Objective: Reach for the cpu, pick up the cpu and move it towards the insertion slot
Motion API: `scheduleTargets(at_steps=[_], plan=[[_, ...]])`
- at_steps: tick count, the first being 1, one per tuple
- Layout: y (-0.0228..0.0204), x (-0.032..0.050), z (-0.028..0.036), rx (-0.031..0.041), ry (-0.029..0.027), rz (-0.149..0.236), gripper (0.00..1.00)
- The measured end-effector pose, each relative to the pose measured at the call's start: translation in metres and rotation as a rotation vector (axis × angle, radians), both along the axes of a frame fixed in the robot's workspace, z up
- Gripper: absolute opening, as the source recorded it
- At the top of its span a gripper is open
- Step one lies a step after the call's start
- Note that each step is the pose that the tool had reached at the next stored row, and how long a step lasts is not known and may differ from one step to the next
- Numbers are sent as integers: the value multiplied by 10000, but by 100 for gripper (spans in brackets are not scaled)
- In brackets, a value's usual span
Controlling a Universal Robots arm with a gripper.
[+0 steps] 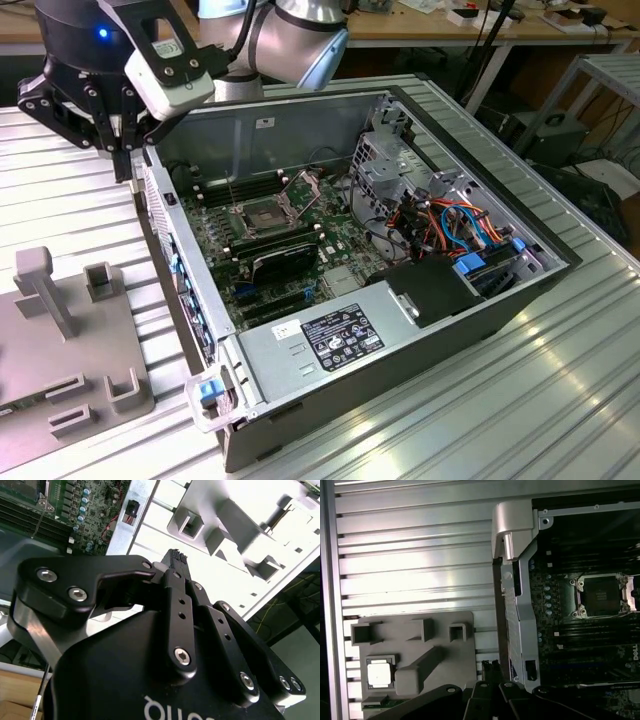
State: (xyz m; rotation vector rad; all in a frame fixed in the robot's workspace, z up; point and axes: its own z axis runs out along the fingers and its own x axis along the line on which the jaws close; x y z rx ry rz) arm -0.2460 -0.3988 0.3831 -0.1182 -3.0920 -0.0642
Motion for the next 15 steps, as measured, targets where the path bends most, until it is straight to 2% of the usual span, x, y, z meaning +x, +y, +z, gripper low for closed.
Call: scheduleTargets(at_steps=[15], plan=[[0,-127,-9,0,40,0,11]])
